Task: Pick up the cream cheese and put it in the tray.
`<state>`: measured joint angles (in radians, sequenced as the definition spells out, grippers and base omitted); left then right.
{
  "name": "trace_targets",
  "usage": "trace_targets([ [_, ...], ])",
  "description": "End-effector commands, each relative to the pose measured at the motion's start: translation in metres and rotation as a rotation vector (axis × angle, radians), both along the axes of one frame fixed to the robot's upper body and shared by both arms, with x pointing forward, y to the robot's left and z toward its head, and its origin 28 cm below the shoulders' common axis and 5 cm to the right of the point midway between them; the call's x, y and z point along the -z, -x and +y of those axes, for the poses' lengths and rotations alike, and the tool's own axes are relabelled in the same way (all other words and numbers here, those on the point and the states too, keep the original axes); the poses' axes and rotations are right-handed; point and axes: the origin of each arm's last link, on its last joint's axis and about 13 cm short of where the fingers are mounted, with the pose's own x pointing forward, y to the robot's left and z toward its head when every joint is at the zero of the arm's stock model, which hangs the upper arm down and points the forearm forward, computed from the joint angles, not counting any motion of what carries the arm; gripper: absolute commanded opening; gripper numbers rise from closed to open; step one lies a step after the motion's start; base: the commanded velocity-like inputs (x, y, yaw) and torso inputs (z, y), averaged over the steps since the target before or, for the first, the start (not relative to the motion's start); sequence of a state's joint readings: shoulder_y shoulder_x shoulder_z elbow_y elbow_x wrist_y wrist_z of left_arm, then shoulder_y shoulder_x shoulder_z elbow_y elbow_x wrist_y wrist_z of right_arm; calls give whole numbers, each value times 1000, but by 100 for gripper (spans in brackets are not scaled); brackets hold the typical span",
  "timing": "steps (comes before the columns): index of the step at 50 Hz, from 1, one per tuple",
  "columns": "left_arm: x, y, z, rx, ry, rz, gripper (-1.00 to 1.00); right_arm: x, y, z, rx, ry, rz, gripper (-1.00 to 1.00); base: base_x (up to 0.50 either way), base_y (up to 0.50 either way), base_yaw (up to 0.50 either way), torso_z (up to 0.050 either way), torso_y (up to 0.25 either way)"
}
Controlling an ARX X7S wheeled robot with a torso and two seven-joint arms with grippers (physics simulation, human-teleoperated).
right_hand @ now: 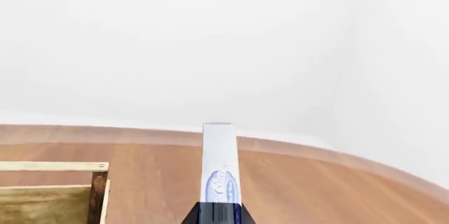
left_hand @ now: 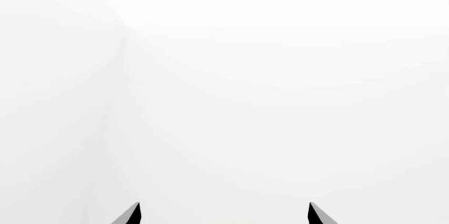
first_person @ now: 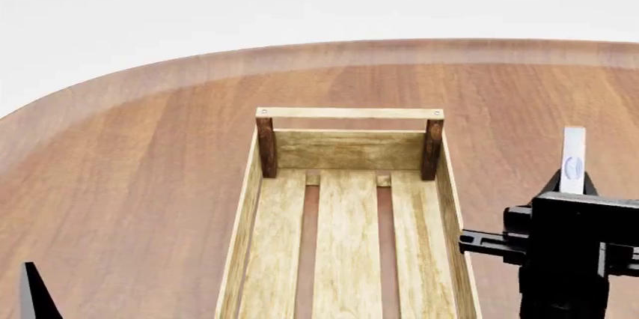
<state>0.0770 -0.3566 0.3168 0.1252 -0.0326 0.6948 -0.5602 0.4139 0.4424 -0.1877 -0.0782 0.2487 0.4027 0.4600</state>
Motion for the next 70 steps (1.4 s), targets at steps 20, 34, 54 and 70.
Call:
trace_targets([
  [20,0,0,-1,7,-6,1,100,-20,-8,10,-414,28,126,-100,0,0,0,0,1],
  [34,0,0,-2,8,-10,0,100,-26,-12,13,-562,-20,170,-100,0,0,0,0,1],
  [54,1,0,-2,6,-11,1,100,-25,-15,15,-727,-214,249,-100,0,0,0,0,1],
  [70,2,0,-2,8,-11,2,100,-35,-30,17,-783,-164,392,-100,0,0,0,0,1],
])
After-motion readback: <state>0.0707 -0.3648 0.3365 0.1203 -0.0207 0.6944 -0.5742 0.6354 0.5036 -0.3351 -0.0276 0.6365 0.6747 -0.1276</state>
